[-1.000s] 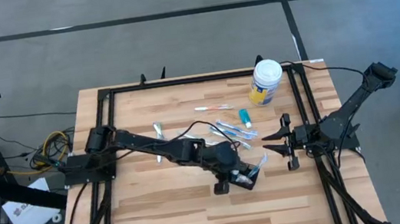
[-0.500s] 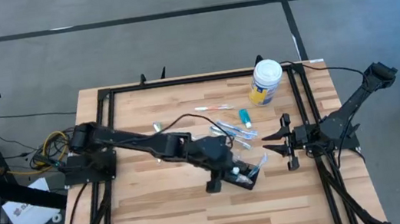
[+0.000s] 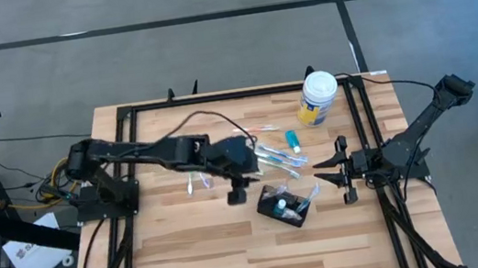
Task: Pick & Place toothbrushing station
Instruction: Put the middle green toothbrush into the mesh organizer
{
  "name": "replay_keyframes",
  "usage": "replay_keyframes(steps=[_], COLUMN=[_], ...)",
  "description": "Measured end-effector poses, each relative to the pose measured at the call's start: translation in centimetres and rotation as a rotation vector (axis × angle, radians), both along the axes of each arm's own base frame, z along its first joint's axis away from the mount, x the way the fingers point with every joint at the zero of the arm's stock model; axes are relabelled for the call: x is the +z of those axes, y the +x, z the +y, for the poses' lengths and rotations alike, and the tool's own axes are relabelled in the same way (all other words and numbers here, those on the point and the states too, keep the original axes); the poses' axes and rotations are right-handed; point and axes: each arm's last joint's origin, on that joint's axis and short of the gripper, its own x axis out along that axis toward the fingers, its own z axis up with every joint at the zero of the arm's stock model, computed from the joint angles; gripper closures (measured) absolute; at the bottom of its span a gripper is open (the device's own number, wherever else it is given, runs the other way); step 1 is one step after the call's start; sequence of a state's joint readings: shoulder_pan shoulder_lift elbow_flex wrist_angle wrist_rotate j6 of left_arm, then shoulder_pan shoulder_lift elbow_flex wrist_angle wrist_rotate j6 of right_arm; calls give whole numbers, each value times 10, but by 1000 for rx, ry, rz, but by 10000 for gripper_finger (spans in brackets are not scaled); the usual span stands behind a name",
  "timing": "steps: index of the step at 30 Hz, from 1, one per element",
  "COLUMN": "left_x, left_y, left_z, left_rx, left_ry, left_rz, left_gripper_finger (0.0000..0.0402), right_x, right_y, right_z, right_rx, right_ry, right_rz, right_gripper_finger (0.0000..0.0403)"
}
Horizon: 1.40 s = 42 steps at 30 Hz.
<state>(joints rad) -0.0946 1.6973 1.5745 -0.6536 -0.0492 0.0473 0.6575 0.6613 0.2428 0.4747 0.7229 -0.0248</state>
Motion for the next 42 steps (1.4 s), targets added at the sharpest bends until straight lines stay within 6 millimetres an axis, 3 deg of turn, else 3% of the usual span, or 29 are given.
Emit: replay_keyframes(steps=[10, 20, 28, 33, 42], left_x=[-4, -10, -65, -95, -132], left_y=[-18, -18, -20, -19, -24], left_z=[37, 59, 65, 62, 59], left_rx=[18, 19, -27, -87, -138], left_ry=[91, 98, 134, 187, 238], left_rz=[172, 201, 256, 190, 74], left_gripper_finger=[284, 285, 285, 285, 285], right_x=[0, 0, 0, 0, 0], right_y=[0, 0, 0, 0, 0], right_z=[0, 0, 0, 0, 0], right_rx=[0, 0, 0, 0, 0], right_ry=[0, -1, 0, 1, 0], right_rz=[0, 1, 0, -1, -1], right_gripper_finger=[305, 305, 305, 305, 305])
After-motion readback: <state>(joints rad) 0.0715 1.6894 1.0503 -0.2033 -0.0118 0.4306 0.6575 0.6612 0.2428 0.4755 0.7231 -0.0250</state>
